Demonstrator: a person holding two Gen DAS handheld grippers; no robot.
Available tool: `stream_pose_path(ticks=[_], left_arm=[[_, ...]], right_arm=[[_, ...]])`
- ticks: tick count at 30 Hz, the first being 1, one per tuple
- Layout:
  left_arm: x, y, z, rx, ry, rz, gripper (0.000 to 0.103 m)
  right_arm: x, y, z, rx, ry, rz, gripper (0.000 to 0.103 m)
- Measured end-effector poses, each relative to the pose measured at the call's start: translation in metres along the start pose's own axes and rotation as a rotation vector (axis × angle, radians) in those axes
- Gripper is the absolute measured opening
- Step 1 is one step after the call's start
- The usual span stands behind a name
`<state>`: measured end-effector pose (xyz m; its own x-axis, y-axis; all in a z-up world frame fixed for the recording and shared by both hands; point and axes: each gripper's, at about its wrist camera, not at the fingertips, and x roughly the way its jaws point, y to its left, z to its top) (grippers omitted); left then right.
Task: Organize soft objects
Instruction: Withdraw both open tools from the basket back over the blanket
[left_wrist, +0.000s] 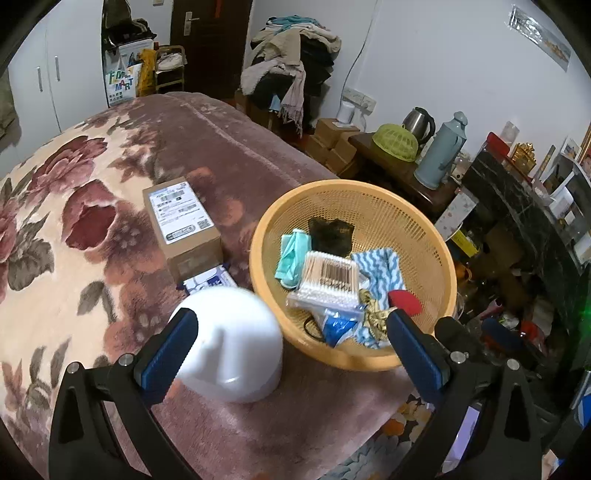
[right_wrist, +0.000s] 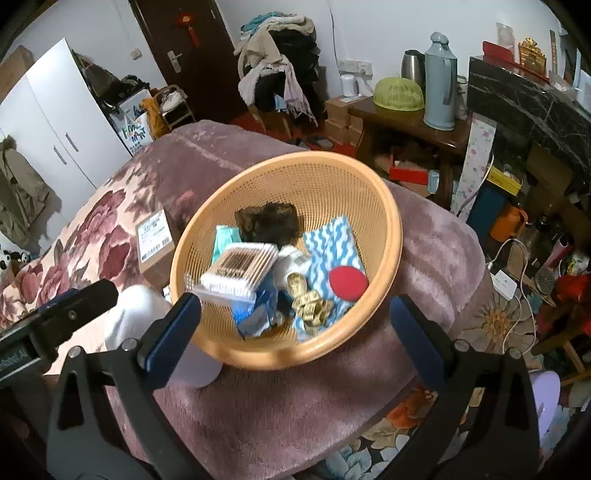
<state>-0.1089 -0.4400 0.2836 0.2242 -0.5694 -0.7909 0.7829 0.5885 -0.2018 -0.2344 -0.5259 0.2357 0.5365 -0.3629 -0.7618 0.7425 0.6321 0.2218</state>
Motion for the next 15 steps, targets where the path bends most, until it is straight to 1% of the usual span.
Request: stream_pose_path(ticks=[5,9,15], left_arm=[[-0.005,0.008,-0.010,-0.028,0.010,-0.004,0.102],[-0.012,0.012,-0.019,-0.037,0.000,-0.003,0.102],[-0.022,0.016,-0.029,-0.020,-0.019,0.030,0.102]], right_arm=[[-0.003,0.004,-0.011,-0.006,0.012,-0.001,0.103],[-0.006,0.009,-0.018,-0.020,0.008,-0.005,0.103],[-0.011,0.016,-0.027,-0.031,-0.003,-0.003,0.103]])
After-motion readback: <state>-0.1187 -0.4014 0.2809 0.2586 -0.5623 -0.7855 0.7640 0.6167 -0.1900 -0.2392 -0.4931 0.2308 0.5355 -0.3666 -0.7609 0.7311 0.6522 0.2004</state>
